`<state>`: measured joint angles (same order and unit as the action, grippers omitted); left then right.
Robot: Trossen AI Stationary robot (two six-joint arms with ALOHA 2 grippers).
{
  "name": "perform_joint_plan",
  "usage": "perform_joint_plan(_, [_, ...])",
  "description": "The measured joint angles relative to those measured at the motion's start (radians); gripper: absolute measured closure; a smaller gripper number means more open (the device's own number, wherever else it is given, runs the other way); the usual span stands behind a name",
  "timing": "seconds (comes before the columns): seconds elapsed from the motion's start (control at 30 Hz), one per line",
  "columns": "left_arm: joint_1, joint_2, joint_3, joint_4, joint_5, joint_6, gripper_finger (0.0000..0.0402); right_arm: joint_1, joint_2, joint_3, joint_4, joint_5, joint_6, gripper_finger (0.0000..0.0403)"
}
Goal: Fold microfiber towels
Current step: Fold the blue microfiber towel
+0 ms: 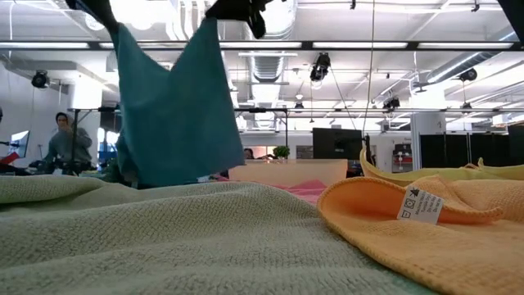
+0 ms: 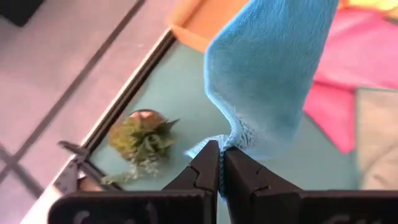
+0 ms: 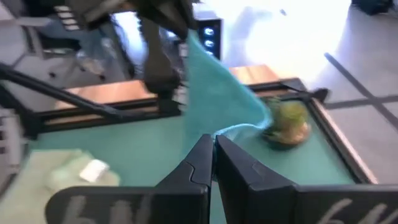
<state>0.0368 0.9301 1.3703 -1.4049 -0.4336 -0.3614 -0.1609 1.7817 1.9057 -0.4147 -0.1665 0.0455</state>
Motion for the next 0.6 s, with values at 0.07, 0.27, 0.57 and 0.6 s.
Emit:
perform_joint_plan(0.07, [-0.004, 0.013, 0.019, -0.006, 0.067, 0.0, 0.0402, 0.031, 0.0, 0.006, 0.002, 0.009, 0.018, 0.0394])
perform_joint_plan(0.27, [-0.006, 0.054, 0.044, -0.147, 0.166, 0.001, 0.0402, 0.084, 0.0, 0.006, -0.003, 0.101, 0.079, 0.0394])
perform_joint_plan(0.57, [-0.007, 0.078, 0.078, -0.165, 0.386, 0.002, 0.0402, 0.131, -0.003, 0.012, -0.008, 0.116, 0.212, 0.0394])
perform_joint_plan(0.6, [-0.006, 0.083, 0.087, -0.167, 0.416, 0.0, 0.0402, 0.139, -0.003, 0.02, -0.011, 0.116, 0.224, 0.0394])
